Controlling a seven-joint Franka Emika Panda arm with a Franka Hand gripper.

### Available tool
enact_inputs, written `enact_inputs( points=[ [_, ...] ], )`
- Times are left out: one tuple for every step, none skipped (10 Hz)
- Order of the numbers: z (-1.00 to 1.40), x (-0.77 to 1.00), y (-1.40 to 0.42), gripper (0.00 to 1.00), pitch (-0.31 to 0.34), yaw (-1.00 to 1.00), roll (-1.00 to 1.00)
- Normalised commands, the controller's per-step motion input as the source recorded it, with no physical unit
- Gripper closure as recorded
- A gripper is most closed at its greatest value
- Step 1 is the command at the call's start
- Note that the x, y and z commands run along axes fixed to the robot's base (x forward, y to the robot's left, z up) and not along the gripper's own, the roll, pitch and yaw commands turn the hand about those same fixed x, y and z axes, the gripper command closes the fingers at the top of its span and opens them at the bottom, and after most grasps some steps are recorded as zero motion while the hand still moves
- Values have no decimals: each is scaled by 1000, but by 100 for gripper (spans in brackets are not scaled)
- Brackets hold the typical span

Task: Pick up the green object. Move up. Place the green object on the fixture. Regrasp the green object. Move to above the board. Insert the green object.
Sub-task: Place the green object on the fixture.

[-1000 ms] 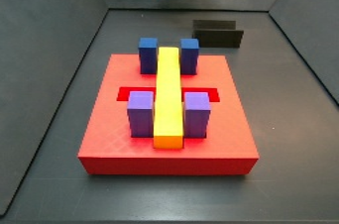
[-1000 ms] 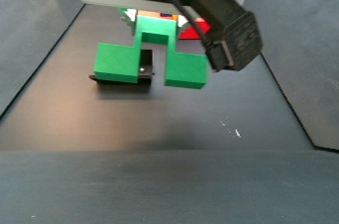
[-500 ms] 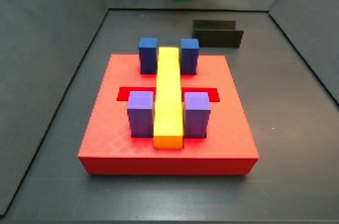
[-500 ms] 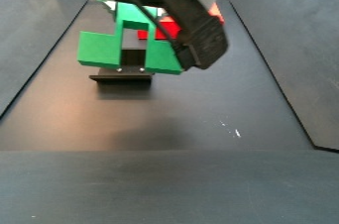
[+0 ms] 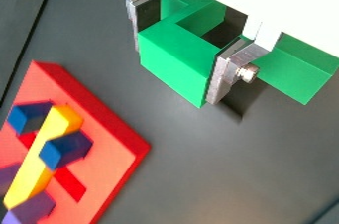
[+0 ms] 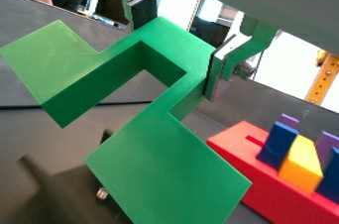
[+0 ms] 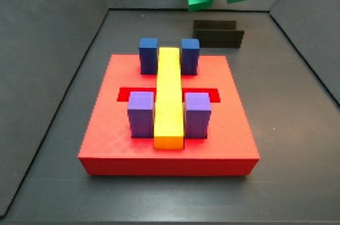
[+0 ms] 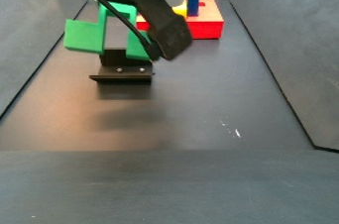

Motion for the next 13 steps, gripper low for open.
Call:
enact_inputs(
  points=[
    [-37, 209, -400, 100, 69, -126, 289],
    [-97, 149, -334, 100, 86, -246, 397],
    [-129, 83, -291, 100, 91, -269, 406],
    [-134, 74, -214, 100, 94, -306, 311],
    [-143, 0, -11, 100, 0, -294, 0],
    [-154, 0, 0, 100, 0, -257, -80],
    [-171, 0, 0, 100, -17, -260, -243],
    [-160, 29, -3, 100, 0, -260, -280],
    [-40, 0, -51, 100, 0, -163, -89],
    [-74, 26, -89, 100, 0, -157, -111],
    [-60, 60, -86, 100, 0, -100, -29],
    [-97, 154, -71, 100, 0, 0, -9],
    [-57, 234, -20, 100, 20, 0, -254]
  ],
)
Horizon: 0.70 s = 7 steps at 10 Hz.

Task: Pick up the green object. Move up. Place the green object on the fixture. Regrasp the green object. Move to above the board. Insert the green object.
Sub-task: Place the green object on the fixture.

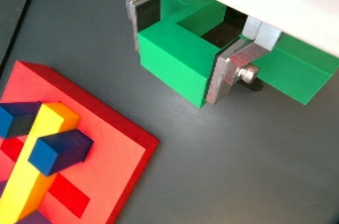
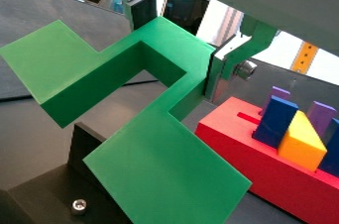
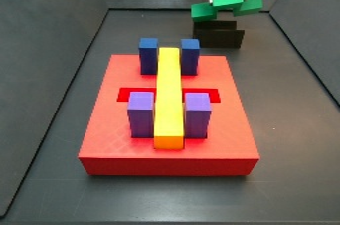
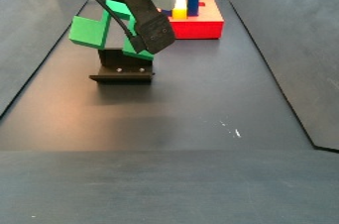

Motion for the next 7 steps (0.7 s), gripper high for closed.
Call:
enact_inputs(
  points=[
    [-3, 206, -20, 100, 23, 0, -369],
    [-3, 191, -34, 100, 9, -31, -400],
    [-14, 200, -31, 100, 6, -43, -414],
    [-9, 211, -20, 100, 23, -11, -394],
    [-37, 169, -43, 100, 23, 0, -194],
    [-83, 217, -23, 100, 6, -49, -340],
    [-77, 146, 0, 100, 46, -57, -383]
  ],
)
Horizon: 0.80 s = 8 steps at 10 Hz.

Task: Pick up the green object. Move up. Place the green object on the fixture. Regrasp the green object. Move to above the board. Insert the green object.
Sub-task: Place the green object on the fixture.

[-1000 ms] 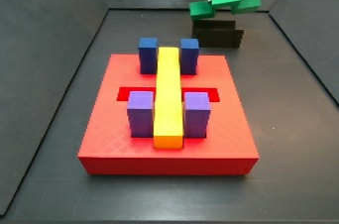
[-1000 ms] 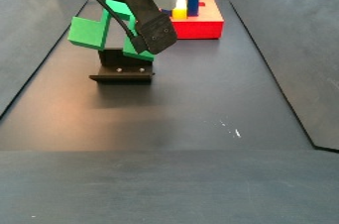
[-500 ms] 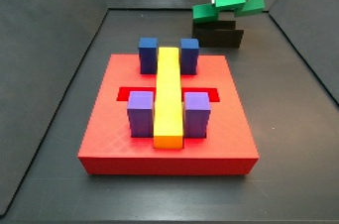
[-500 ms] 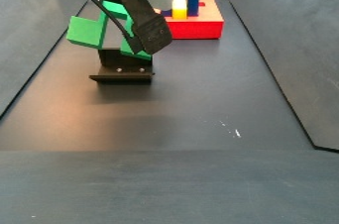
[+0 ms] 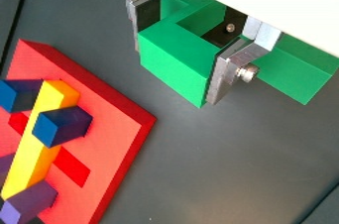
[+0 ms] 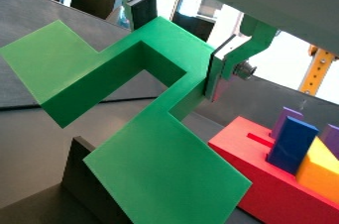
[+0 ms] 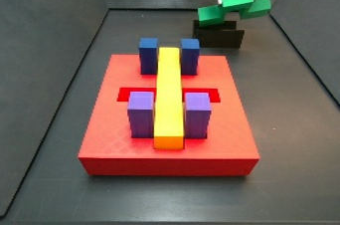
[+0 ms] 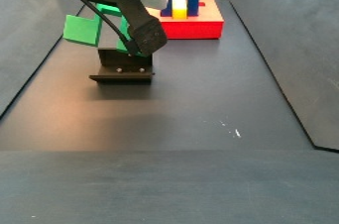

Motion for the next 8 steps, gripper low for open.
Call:
enact_inputs(
  points=[
    [-49, 91, 0, 100, 34, -14, -254],
    [-46, 0, 0, 100, 0, 0, -131],
    [-17, 0, 0, 100, 0, 0, 0],
    [0, 0, -60, 100, 0, 0, 129],
    [-26, 166, -14, 100, 103, 137, 360],
    [-120, 166, -57, 100, 166, 0, 620],
    [-126, 106, -91, 100, 146, -66, 437],
    [-103, 0, -123, 100, 89, -117, 294]
  ],
)
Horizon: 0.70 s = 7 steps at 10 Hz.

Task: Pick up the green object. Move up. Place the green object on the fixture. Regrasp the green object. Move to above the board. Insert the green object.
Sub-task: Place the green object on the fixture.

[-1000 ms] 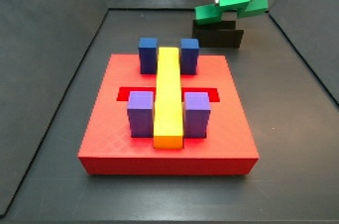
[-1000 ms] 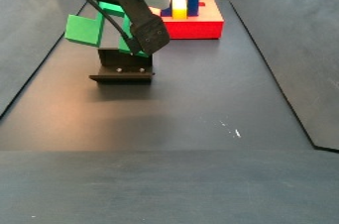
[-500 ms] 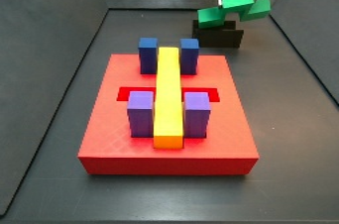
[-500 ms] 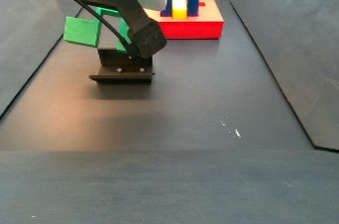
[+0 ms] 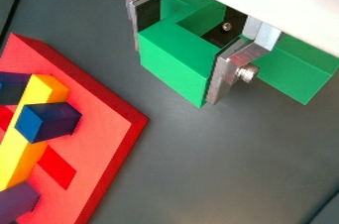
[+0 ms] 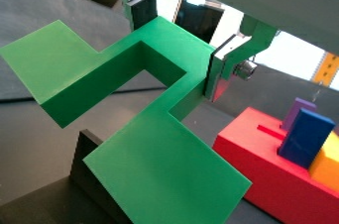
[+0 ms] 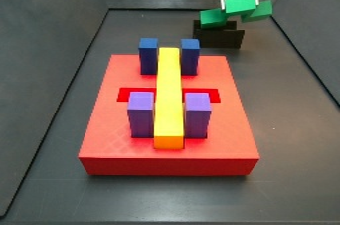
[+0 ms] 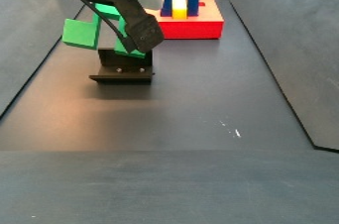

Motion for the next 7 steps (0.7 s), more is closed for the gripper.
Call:
enact_inputs(
  points=[
    [-49, 0, -120, 100, 83, -123, 269],
    [-14, 0, -86, 100, 9, -117, 234],
    [-9, 0, -66, 100, 43, -163, 209],
    [-14, 0, 0, 100, 83, -217, 126],
    [0, 0, 0, 100, 0, -29, 0],
    [0, 0, 0, 100, 0, 0, -9],
    [0, 243, 97, 100, 163, -89, -269]
  ],
)
